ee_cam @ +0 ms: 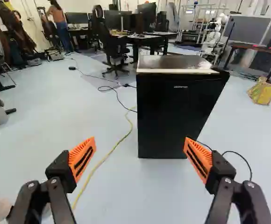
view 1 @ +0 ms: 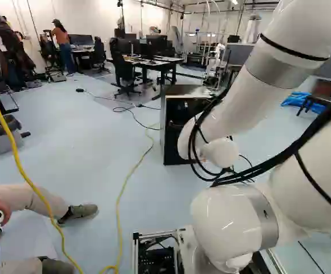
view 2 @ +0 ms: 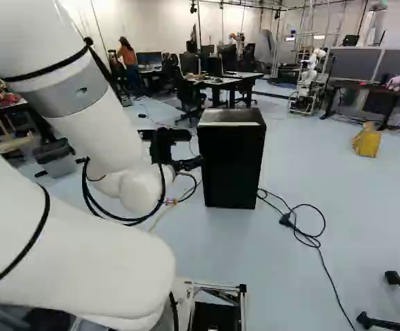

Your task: Grab a drink from the fridge

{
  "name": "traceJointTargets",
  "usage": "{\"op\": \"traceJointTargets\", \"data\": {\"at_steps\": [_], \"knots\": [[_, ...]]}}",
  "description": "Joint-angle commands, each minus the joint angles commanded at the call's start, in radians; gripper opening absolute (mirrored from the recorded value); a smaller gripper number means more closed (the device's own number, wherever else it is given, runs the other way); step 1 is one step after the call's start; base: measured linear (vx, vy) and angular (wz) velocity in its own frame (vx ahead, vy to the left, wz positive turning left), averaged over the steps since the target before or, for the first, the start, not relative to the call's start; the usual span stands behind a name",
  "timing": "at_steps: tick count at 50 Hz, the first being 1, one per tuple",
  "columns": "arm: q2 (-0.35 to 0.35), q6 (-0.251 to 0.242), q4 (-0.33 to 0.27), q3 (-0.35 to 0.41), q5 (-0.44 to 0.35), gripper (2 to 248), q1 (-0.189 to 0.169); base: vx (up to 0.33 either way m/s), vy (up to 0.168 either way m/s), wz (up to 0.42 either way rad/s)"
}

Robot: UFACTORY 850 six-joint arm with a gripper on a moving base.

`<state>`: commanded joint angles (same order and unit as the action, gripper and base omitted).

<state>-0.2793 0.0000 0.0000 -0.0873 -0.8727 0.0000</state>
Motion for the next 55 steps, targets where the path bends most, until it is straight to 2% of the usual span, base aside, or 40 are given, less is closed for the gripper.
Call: {"op": "traceJointTargets", "data": {"at_steps": [55], "knots": [[0.0, 0.0, 0.0, 0.0, 0.0, 247, 0.0, 0.017, 0.0, -0.001]]}}
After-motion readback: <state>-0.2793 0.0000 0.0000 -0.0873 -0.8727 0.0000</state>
